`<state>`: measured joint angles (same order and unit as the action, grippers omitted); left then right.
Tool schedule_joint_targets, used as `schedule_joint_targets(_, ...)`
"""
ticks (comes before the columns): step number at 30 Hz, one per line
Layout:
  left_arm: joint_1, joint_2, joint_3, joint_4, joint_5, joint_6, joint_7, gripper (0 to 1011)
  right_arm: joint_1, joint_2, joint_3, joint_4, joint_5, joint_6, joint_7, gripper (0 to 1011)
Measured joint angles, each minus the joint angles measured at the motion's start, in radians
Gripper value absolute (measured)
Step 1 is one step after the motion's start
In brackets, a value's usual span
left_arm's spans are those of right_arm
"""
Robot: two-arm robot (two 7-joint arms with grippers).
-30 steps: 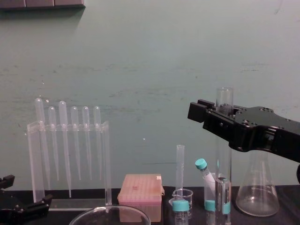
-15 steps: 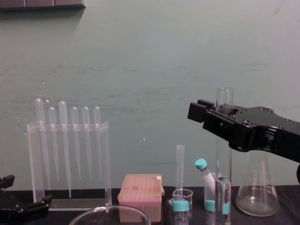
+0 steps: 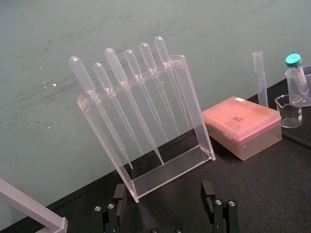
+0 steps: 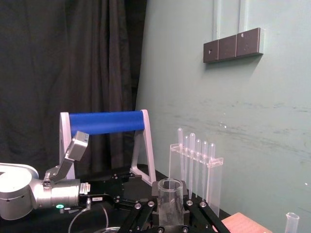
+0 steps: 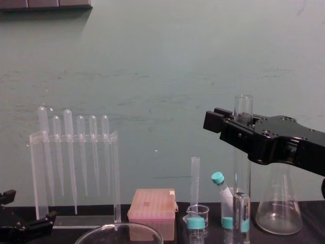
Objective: Hold the test tube with one hand and immerse one end into the beaker, then return it to the test tube rack.
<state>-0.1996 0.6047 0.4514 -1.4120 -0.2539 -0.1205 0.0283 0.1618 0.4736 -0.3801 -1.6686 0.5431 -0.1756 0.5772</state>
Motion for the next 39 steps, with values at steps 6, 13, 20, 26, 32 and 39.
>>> schedule_joint_targets(6, 0.0, 0.0, 0.0, 0.0, 0.0, 0.0, 0.0, 1000, 0.002, 0.001, -0.001, -0.001, 0.0, 0.0, 0.001, 190)
schedule_joint_targets(13, 0.0, 0.0, 0.0, 0.0, 0.0, 0.0, 0.0, 1000, 0.058, -0.005, -0.005, -0.019, -0.008, -0.03, 0.025, 190)
schedule_joint_targets(20, 0.0, 0.0, 0.0, 0.0, 0.0, 0.0, 0.0, 1000, 0.174, -0.037, -0.045, 0.013, 0.001, -0.055, 0.094, 190)
schedule_joint_targets(26, 0.0, 0.0, 0.0, 0.0, 0.0, 0.0, 0.0, 1000, 0.267, -0.083, -0.103, 0.109, 0.043, -0.06, 0.172, 190)
schedule_joint_targets(32, 0.0, 0.0, 0.0, 0.0, 0.0, 0.0, 0.0, 1000, 0.338, -0.132, -0.161, 0.22, 0.097, -0.037, 0.25, 190)
schedule_joint_targets(39, 0.0, 0.0, 0.0, 0.0, 0.0, 0.0, 0.0, 1000, 0.394, -0.176, -0.216, 0.318, 0.135, -0.015, 0.315, 190)
